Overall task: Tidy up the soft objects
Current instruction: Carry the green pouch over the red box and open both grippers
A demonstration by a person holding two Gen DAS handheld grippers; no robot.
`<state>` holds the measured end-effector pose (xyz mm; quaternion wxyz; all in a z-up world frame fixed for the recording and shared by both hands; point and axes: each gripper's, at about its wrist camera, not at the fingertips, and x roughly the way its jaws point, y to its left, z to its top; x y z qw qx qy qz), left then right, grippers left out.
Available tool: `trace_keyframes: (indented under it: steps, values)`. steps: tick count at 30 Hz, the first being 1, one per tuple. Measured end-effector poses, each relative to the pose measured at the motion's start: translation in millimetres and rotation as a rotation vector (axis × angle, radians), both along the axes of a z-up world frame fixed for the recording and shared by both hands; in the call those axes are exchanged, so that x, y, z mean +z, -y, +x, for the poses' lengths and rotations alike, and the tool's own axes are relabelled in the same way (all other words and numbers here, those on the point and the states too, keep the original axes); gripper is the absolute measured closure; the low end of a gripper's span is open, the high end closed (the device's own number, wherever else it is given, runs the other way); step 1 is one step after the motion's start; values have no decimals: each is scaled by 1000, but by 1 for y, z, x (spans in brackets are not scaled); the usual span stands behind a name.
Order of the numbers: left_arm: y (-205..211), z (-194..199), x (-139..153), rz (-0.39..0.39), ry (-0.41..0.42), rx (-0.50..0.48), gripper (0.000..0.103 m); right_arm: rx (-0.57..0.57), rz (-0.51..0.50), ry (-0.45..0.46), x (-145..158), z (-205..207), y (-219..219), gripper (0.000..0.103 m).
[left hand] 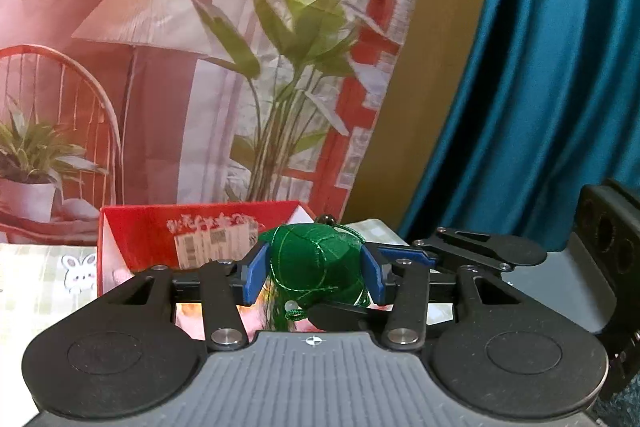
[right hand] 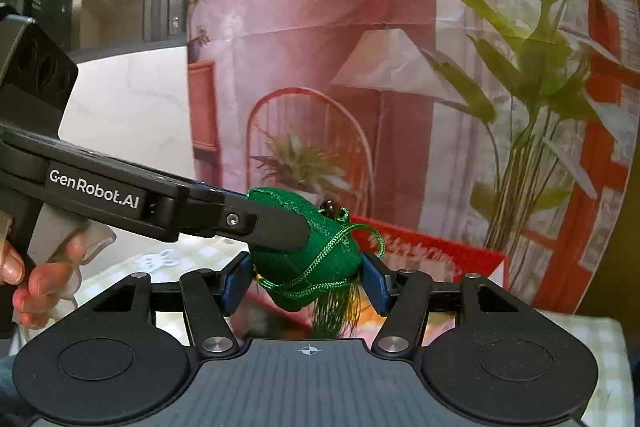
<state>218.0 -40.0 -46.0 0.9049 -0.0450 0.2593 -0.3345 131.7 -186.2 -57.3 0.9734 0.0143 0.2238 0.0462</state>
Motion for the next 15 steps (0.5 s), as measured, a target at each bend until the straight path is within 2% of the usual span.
trace_keyframes:
  steps: [10, 15]
  values:
    - [24, 89, -36, 13, -68, 18, 52, -21, -37, -98, -34, 88, 45, 48]
    - [45, 114, -62, 27, -114, 13, 52, -66, -43, -187, -55, 117, 68, 50]
